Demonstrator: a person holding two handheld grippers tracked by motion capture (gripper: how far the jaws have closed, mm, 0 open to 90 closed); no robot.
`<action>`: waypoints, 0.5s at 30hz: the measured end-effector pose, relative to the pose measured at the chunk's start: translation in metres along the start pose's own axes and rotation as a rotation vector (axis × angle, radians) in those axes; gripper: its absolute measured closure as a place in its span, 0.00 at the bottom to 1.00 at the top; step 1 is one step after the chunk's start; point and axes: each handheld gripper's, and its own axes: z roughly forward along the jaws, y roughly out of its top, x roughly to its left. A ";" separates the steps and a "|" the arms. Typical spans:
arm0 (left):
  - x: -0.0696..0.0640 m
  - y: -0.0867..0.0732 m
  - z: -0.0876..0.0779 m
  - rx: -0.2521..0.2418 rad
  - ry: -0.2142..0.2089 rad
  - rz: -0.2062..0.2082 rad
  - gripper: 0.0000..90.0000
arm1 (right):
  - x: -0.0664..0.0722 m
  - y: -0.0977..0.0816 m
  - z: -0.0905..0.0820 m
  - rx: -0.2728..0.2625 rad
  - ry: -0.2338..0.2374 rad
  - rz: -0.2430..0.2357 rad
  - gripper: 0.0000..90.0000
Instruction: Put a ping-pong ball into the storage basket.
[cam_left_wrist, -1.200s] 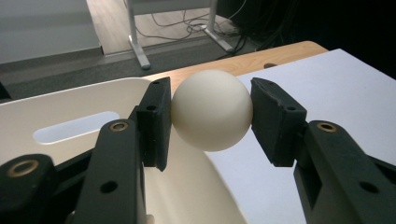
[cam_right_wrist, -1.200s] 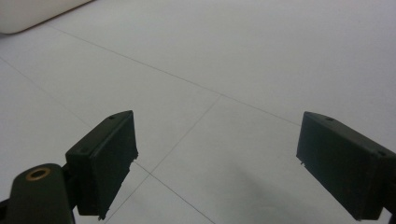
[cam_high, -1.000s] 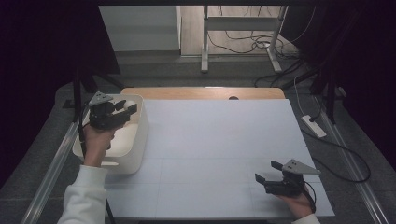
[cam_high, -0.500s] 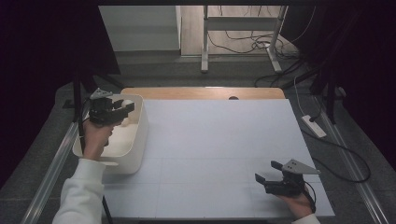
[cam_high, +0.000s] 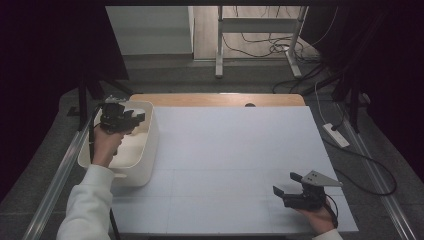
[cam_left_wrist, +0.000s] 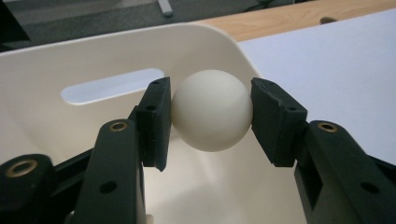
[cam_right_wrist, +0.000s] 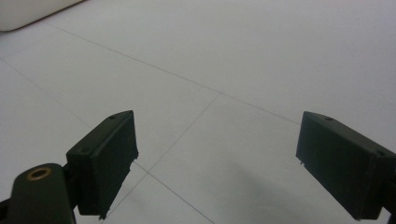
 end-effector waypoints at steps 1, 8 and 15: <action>0.000 0.000 0.002 0.010 0.002 0.003 0.57 | 0.000 0.000 0.000 0.000 0.000 0.000 0.14; 0.001 0.000 0.005 0.031 0.008 0.012 0.56 | 0.000 0.000 0.000 0.001 -0.001 -0.003 0.14; 0.001 0.000 0.004 0.022 0.008 0.014 0.56 | 0.000 0.000 0.001 0.004 -0.001 -0.006 0.14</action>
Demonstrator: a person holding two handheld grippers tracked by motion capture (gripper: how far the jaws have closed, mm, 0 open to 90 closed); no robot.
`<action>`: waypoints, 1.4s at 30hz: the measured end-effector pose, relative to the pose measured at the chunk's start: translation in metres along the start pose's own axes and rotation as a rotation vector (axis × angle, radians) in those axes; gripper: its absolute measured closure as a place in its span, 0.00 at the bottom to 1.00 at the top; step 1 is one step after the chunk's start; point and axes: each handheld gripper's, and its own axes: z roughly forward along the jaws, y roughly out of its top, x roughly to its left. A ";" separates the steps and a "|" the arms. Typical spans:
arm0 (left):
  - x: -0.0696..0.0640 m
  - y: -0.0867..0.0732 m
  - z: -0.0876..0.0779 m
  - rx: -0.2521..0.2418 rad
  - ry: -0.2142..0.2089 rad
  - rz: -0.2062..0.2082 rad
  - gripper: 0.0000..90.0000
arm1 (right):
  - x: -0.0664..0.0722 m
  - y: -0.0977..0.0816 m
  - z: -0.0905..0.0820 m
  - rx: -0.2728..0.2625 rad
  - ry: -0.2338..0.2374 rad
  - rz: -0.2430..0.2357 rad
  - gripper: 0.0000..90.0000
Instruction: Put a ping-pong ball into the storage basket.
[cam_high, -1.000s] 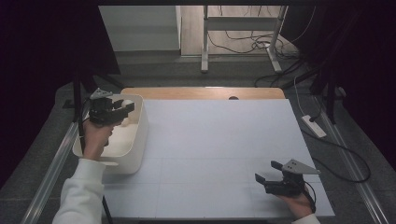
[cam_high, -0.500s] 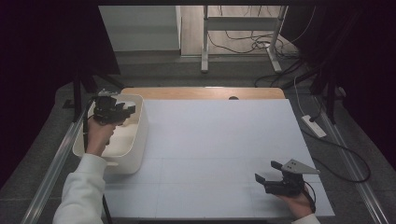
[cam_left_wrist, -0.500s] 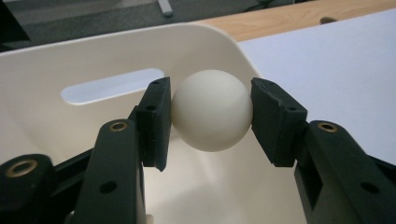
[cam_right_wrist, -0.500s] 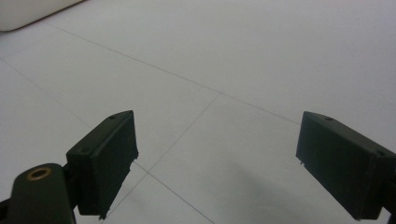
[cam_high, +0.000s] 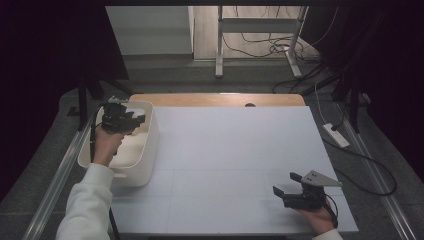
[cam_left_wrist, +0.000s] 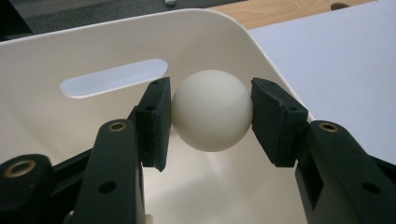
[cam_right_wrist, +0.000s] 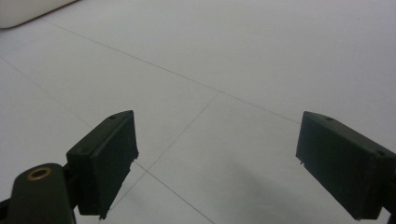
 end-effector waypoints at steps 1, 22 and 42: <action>0.000 0.000 0.000 -0.001 0.000 0.001 0.56 | 0.000 0.000 0.000 0.000 0.000 -0.001 0.14; -0.007 -0.001 -0.026 -0.146 -0.113 0.001 0.24 | 0.000 0.000 0.000 0.004 -0.006 -0.010 0.14; -0.039 -0.004 -0.060 -0.248 -0.280 0.065 0.24 | -0.001 0.000 -0.001 -0.010 0.000 0.007 0.14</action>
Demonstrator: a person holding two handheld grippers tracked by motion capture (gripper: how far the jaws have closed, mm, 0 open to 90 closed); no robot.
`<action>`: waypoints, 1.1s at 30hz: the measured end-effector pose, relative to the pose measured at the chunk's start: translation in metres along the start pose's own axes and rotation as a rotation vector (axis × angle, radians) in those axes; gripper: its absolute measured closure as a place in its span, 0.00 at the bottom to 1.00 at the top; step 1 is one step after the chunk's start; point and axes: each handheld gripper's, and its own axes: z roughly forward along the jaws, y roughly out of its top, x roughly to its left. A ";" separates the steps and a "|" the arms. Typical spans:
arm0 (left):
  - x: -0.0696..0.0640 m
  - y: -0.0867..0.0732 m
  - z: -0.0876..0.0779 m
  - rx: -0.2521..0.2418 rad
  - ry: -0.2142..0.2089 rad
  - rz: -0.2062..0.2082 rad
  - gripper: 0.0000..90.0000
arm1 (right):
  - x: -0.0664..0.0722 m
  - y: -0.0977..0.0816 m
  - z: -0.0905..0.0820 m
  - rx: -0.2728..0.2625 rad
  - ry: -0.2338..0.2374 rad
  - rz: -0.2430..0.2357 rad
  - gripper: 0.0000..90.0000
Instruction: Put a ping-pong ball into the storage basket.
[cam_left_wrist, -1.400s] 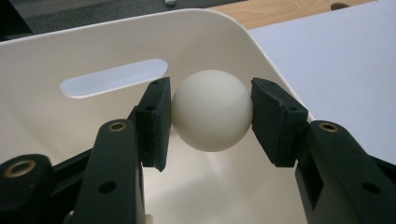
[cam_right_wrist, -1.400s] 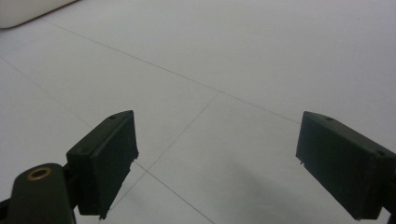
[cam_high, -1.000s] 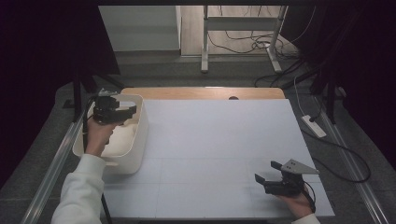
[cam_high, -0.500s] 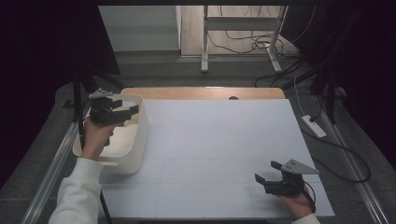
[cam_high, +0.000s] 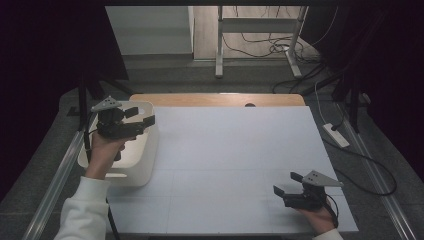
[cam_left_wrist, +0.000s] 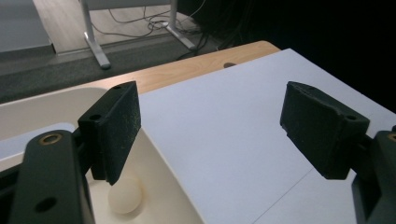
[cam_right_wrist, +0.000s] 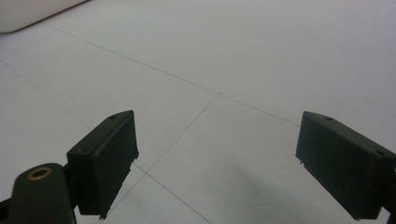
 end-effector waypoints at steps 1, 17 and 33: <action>-0.001 0.000 -0.001 -0.004 -0.010 -0.002 0.24 | 0.000 0.000 0.000 0.000 0.000 -0.002 0.14; -0.022 -0.007 -0.010 -0.012 -0.081 0.030 0.24 | 0.001 0.000 0.001 0.007 -0.007 -0.003 0.14; -0.052 -0.016 -0.010 -0.024 -0.170 0.089 0.25 | 0.003 0.000 0.000 0.009 -0.011 -0.013 0.14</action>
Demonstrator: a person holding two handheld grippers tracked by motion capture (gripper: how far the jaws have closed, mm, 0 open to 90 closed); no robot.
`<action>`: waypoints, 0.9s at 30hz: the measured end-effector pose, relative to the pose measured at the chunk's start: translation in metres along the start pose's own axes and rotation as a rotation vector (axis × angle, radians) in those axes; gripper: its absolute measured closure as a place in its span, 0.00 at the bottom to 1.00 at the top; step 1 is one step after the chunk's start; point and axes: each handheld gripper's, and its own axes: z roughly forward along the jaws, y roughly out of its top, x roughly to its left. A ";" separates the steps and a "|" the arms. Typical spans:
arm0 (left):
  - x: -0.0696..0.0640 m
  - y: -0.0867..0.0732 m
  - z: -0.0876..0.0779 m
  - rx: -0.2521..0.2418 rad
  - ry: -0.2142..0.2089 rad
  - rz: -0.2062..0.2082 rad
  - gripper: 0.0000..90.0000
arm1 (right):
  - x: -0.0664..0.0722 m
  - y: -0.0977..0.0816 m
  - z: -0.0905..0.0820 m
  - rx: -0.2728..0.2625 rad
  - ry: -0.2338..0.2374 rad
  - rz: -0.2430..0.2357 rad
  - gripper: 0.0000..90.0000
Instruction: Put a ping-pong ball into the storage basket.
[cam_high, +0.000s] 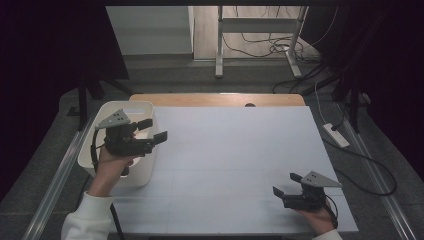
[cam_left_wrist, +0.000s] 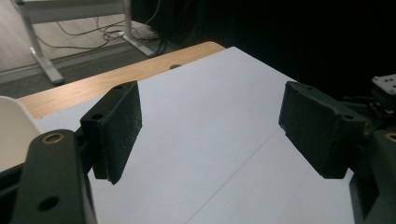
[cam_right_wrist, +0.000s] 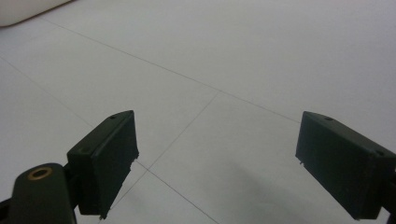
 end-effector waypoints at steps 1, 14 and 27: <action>0.000 0.000 0.000 0.000 0.000 0.000 0.25 | 0.000 0.000 0.000 0.002 0.000 0.000 0.14; -0.030 -0.010 0.010 0.008 -0.063 0.057 0.24 | 0.000 0.000 0.001 0.005 -0.004 -0.004 0.14; -0.069 -0.043 0.038 0.057 -0.112 0.111 0.24 | 0.000 0.000 0.000 0.009 -0.003 -0.004 0.14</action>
